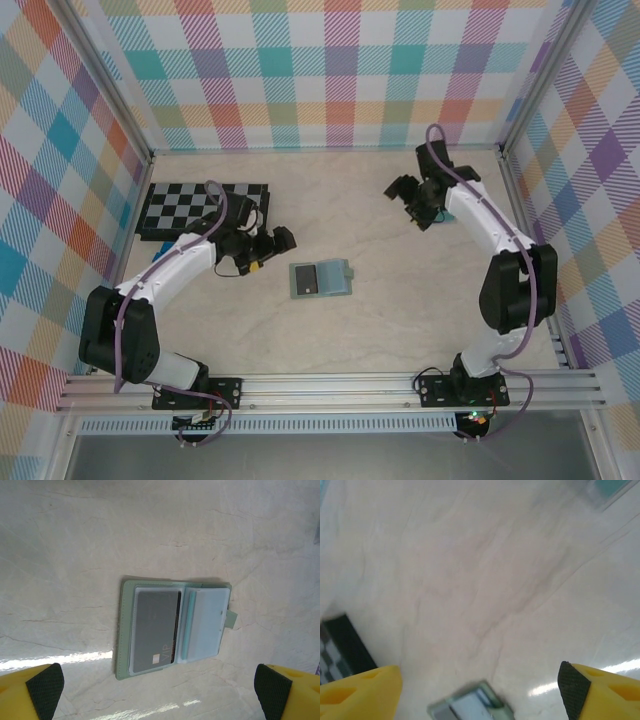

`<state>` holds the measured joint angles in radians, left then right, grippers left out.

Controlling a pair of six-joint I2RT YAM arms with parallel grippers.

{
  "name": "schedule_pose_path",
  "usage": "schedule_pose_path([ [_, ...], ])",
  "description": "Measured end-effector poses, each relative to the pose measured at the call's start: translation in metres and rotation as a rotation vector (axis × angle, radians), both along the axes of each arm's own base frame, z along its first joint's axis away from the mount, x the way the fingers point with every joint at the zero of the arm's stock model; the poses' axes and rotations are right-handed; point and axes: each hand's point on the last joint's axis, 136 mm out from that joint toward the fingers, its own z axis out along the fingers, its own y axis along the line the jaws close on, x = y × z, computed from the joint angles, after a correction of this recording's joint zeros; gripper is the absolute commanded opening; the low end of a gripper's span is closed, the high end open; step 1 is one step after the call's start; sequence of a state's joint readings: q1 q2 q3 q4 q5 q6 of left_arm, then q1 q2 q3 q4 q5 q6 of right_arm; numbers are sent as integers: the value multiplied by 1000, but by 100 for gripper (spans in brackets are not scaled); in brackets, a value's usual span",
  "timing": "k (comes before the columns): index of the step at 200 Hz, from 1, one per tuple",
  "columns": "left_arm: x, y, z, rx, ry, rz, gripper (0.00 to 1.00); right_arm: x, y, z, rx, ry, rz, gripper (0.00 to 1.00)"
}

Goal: Take the credit cards out of the card holder

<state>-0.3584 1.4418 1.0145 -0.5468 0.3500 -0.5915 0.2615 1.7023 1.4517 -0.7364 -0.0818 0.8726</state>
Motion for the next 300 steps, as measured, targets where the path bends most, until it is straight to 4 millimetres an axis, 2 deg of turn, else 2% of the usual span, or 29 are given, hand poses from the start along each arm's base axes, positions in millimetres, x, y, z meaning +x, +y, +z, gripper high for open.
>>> schedule_pose_path([
  [48, -10, -18, -15, -27, 11, -8, 99, -50, 88, -16, 10, -21, 382, 79],
  [81, -17, -23, -33, -37, 43, 9, 93, -86, 143, -38, 63, -21, 581, 64],
  [110, -22, -34, -45, -49, 71, 5, 77, -100, 169, -67, 94, 30, 660, 48],
  [133, -21, -40, -52, -57, 81, -3, 62, -103, 176, -83, 107, 63, 673, 39],
  [157, -17, -43, -58, -64, 85, 8, 52, -103, 180, -91, 123, 77, 683, 31],
  [193, -15, -43, -65, -57, 93, 13, 41, -105, 184, -105, 134, 107, 692, 29],
  [210, -14, -44, -70, -53, 102, 17, 35, -107, 185, -111, 136, 123, 700, 25],
  [248, -16, -43, -82, -39, 136, 18, 27, -114, 187, -126, 144, 164, 725, 19],
  [300, -18, -43, -93, -26, 167, 18, 18, -116, 193, -130, 175, 178, 742, 16],
])
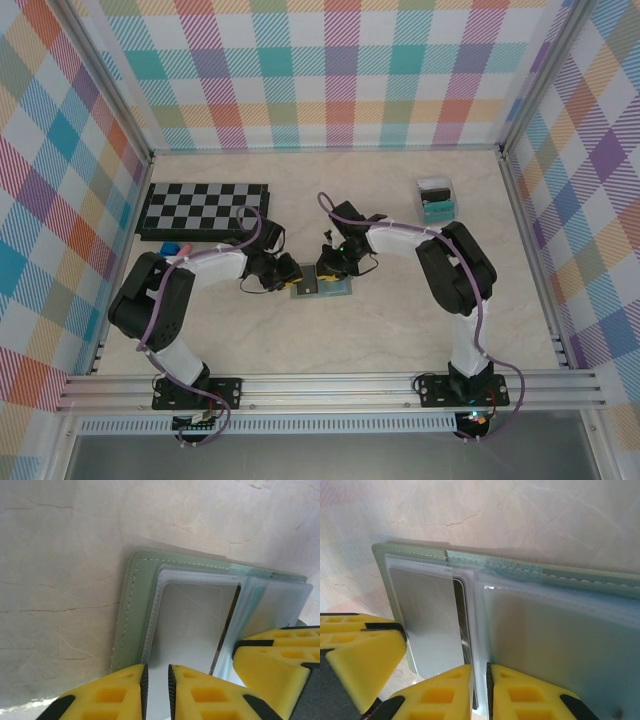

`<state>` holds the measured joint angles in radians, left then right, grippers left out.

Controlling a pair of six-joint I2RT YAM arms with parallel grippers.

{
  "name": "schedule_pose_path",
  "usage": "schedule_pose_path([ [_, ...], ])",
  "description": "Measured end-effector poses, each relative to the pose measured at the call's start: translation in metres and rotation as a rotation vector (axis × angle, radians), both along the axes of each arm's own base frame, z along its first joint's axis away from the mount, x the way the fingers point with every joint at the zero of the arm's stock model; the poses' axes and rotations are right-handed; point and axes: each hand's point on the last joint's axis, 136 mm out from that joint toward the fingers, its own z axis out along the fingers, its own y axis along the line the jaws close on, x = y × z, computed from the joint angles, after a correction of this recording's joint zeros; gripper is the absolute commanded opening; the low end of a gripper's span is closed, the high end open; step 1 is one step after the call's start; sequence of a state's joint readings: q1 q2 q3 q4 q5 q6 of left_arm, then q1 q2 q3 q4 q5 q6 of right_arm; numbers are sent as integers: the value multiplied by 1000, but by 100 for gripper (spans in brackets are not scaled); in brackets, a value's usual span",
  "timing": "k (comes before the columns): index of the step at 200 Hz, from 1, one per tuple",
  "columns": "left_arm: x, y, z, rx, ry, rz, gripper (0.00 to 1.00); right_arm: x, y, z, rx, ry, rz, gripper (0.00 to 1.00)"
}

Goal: Take the credit cards out of the card holder

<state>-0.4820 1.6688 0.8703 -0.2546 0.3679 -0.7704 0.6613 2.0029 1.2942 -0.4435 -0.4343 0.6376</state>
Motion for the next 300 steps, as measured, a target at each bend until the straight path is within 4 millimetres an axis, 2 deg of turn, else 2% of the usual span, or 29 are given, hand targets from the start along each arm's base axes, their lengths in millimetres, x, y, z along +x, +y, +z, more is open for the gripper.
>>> schedule_pose_path([
  [52, 0, 0, -1, 8, 9, 1, 15, 0, 4, -3, 16, 9, 10, 12],
  [202, -3, 5, -9, 46, 43, -3, 10, 2, 9, -5, 36, 2, 34, 16],
  [300, -3, 5, -9, 47, 43, -7, 8, 1, 10, -5, 42, -8, 69, 15],
])
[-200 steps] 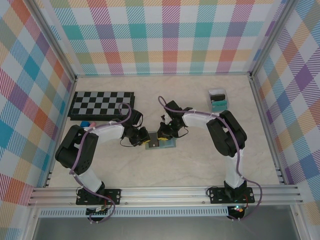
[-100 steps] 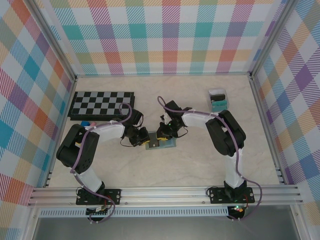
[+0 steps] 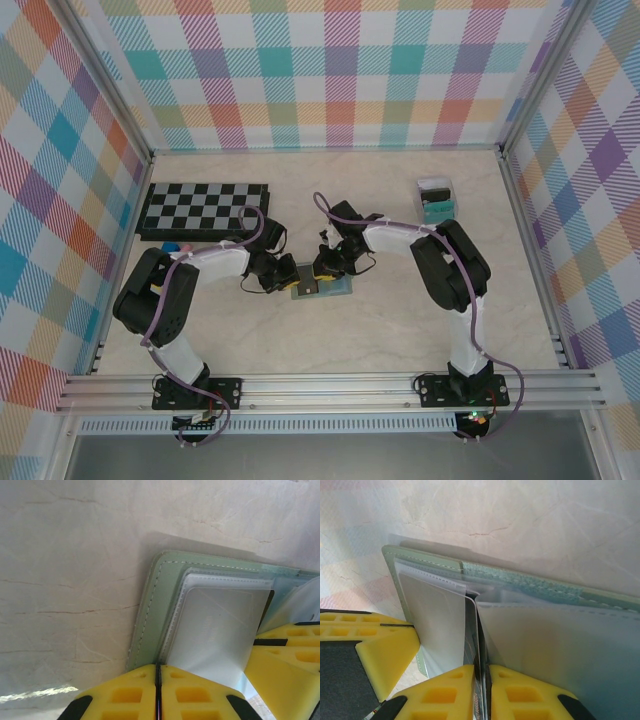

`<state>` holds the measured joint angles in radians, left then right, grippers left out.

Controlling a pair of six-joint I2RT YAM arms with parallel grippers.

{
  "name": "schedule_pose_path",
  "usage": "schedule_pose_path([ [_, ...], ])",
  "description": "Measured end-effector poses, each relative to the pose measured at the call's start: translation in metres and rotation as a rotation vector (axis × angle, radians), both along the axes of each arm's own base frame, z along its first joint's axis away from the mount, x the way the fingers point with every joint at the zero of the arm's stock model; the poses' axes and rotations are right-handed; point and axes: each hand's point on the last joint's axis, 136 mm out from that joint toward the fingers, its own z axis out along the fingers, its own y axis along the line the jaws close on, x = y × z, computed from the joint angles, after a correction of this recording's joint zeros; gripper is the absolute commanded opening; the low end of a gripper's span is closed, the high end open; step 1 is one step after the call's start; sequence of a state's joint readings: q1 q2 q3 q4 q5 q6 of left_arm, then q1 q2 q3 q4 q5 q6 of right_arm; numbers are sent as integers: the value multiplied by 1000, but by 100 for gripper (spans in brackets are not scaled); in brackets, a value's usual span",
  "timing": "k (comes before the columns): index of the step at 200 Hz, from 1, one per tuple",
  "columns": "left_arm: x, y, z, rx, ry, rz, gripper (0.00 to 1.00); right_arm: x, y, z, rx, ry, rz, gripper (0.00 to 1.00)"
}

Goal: Take the credit cards out of the card holder

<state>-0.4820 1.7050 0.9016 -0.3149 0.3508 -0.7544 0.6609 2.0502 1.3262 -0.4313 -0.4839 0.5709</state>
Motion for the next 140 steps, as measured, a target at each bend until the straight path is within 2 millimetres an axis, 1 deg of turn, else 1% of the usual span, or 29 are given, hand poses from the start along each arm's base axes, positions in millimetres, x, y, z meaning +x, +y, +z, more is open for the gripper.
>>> schedule_pose_path([
  [97, 0, -1, 0, -2, 5, -8, 6, 0, 1, 0, 24, 16, 12, 14],
  [130, 0, -1, 0, -2, 5, -9, 7, 0, 1, 0, 27, 15, 17, 12],
  [140, 0, -1, 0, -1, 6, -10, 8, -1, 1, 1, 30, 16, 18, 9],
])
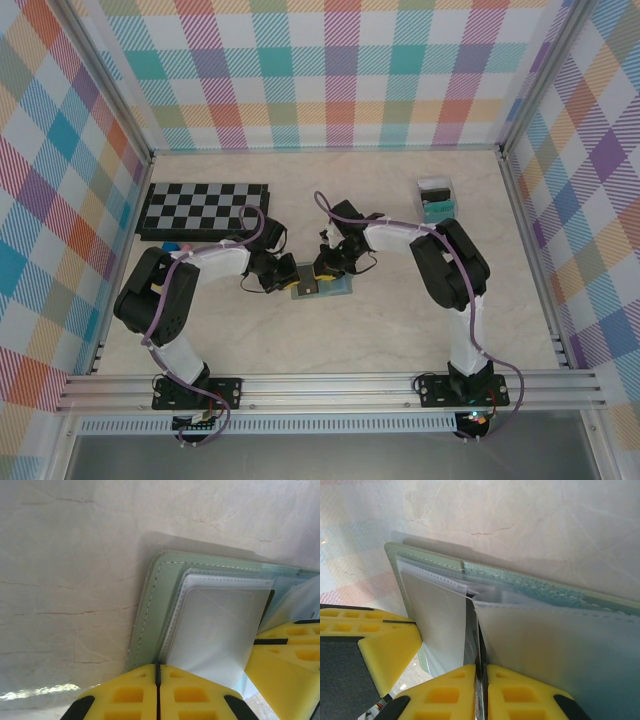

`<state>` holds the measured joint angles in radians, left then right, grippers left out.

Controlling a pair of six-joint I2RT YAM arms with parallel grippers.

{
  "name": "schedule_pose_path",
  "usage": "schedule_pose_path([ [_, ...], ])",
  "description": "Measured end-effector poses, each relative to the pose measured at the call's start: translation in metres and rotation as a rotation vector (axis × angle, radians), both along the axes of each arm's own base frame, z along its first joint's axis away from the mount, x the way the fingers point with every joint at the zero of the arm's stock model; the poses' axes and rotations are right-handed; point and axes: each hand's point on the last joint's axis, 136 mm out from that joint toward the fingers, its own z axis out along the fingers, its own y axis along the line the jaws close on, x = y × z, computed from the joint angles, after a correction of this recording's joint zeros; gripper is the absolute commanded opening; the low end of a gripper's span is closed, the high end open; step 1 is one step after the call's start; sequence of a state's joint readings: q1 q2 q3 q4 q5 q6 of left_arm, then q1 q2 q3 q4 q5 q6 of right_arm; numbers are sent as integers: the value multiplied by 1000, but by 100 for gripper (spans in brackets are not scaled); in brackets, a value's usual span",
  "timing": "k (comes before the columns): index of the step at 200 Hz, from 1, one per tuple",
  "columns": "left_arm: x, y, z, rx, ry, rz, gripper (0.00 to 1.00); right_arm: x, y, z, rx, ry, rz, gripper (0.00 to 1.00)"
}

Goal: Take the credit cards out of the card holder

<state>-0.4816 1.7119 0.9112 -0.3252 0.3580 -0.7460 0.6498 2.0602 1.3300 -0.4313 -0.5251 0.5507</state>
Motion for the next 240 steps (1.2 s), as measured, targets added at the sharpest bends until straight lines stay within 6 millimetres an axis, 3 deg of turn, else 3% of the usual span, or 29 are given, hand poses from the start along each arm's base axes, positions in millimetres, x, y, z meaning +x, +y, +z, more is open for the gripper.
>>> schedule_pose_path([
  [59, 0, 0, 0, 5, 7, -2, 10, 1, -1, 0, -3, -9, 5, 0],
  [118, 2, -1, 1, 7, 5, -11, 22, -1, -5, 9, -38, -83, 2, 0],
  [207, 3, 2, 5, 35, 0, -26, 14, 2, -20, 0, -140, -122, -27, 0],
  [240, 7, -1, 16, 15, -31, -34, 12, 3, -23, -2, -157, -124, -32, 0],
])
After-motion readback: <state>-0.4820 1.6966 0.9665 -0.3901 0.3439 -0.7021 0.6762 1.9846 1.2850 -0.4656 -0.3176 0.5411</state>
